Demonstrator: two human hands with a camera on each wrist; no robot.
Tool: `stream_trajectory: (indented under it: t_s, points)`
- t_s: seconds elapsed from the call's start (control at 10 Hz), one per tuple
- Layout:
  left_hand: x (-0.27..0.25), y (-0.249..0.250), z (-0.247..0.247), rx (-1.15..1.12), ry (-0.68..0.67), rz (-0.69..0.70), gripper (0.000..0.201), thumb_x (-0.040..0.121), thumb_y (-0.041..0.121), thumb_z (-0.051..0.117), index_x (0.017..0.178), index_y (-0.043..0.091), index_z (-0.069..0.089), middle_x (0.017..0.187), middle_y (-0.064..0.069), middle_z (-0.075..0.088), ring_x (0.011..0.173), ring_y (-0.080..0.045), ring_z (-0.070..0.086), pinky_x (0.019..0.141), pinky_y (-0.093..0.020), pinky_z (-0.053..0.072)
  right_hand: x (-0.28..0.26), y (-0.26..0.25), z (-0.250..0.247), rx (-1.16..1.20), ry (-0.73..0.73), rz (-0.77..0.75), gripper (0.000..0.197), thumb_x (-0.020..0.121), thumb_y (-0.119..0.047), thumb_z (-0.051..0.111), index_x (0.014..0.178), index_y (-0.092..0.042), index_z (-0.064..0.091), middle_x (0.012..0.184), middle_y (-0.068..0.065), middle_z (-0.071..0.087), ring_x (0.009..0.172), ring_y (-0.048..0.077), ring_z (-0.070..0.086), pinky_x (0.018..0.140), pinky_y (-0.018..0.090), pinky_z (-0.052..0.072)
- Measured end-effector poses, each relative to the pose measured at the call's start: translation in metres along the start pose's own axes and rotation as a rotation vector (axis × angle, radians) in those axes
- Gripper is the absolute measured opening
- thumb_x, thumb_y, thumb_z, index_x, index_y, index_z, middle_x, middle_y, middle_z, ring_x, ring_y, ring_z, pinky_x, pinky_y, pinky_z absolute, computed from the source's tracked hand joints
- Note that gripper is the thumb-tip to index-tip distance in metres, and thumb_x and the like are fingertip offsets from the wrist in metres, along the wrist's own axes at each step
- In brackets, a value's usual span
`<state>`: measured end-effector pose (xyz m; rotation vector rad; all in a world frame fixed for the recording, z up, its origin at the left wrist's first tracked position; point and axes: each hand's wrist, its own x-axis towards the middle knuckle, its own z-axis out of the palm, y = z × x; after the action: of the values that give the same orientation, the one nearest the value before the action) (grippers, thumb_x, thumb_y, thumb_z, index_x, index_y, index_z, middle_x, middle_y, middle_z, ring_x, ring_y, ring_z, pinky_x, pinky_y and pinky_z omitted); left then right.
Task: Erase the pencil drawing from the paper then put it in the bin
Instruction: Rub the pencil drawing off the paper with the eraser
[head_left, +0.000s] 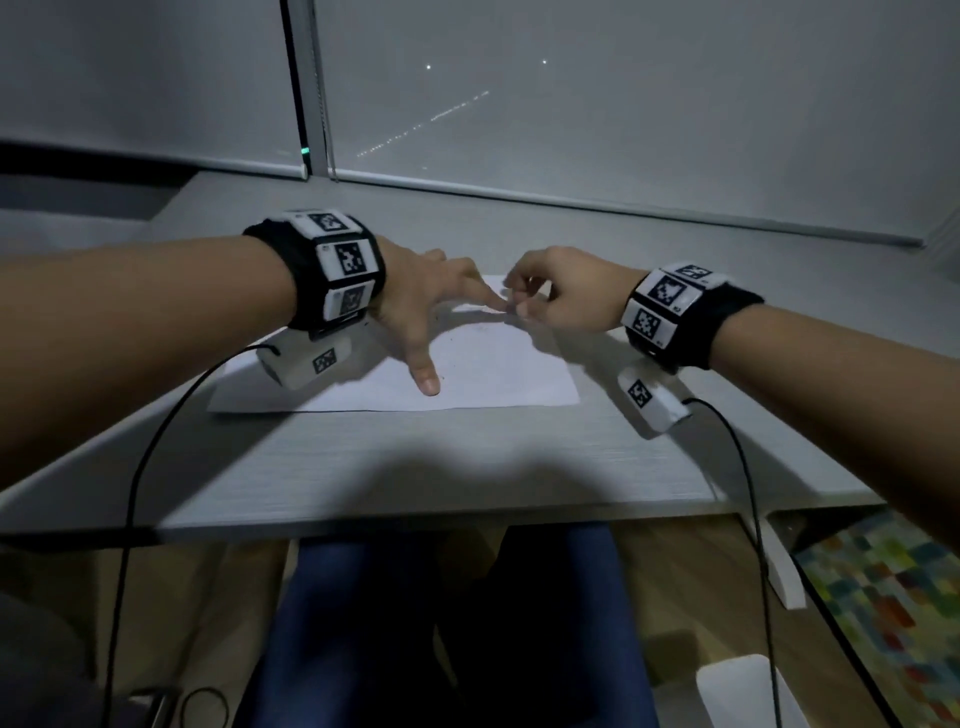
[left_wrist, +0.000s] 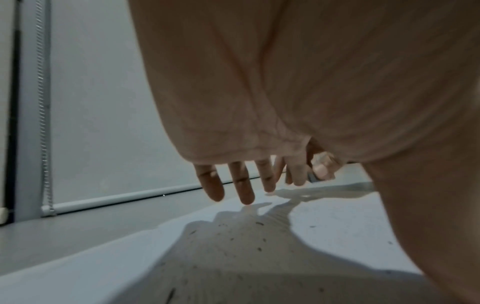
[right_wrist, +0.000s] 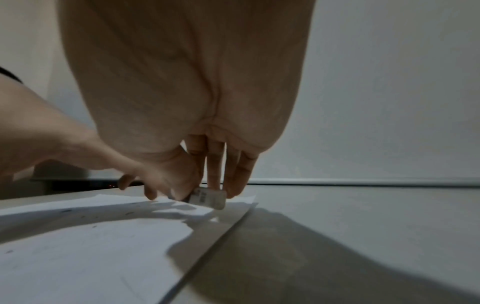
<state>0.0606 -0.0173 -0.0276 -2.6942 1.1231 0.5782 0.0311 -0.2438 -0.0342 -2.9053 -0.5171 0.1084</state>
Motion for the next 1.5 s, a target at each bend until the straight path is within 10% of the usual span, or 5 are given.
stream_trajectory:
  t_s: [0.3, 0.5, 0.9, 1.3, 1.5]
  points:
    - [-0.030, -0.033, 0.004, -0.136, 0.122, -0.170, 0.073, 0.079, 0.071, 0.077, 0.136, 0.029, 0.060, 0.129, 0.006, 0.059, 0.106, -0.016, 0.061, 0.090, -0.031, 0.044, -0.025, -0.003, 0.006, -0.038, -0.079, -0.027, 0.010, 0.096, -0.020, 0.068, 0.087, -0.020, 0.064, 0.093, -0.006, 0.073, 0.087, 0.016, 0.069, 0.079, 0.030, 0.052]
    - [-0.016, -0.021, 0.017, -0.119, 0.119, -0.158, 0.108, 0.064, 0.100, 0.060, 0.146, 0.030, 0.048, 0.132, 0.005, 0.048, 0.122, -0.023, 0.054, 0.109, -0.049, 0.047, -0.001, -0.019, 0.001, 0.035, 0.056, -0.071, 0.005, 0.090, -0.018, 0.073, 0.086, -0.015, 0.074, 0.075, -0.014, 0.068, 0.063, -0.015, 0.060, 0.063, 0.018, 0.044]
    - [0.002, -0.012, 0.019, -0.139, 0.039, -0.150, 0.121, 0.049, 0.099, 0.065, 0.155, 0.051, 0.035, 0.152, 0.012, 0.031, 0.146, -0.023, 0.035, 0.119, -0.055, 0.035, 0.030, -0.041, 0.031, 0.083, 0.132, -0.029, 0.011, 0.088, -0.020, 0.078, 0.083, -0.010, 0.078, 0.074, 0.003, 0.072, 0.070, 0.021, 0.066, 0.066, 0.028, 0.050]
    - [0.004, -0.008, 0.016, -0.066, -0.002, -0.191, 0.101, 0.062, 0.093, 0.069, 0.151, 0.062, 0.032, 0.153, 0.009, 0.030, 0.148, -0.029, 0.032, 0.117, -0.057, 0.034, 0.019, -0.042, 0.031, 0.083, 0.102, -0.121, 0.012, 0.088, -0.018, 0.076, 0.080, -0.009, 0.077, 0.063, -0.005, 0.067, 0.053, 0.004, 0.059, 0.058, 0.019, 0.046]
    - [0.002, -0.005, 0.017, -0.101, -0.053, -0.179, 0.047, 0.045, 0.099, 0.066, 0.083, 0.090, 0.040, 0.149, 0.010, 0.033, 0.145, -0.030, 0.035, 0.117, -0.060, 0.033, -0.003, -0.052, 0.034, 0.108, 0.008, -0.236, 0.009, 0.088, -0.015, 0.074, 0.084, -0.009, 0.079, 0.074, 0.001, 0.075, 0.064, 0.009, 0.065, 0.062, 0.015, 0.050]
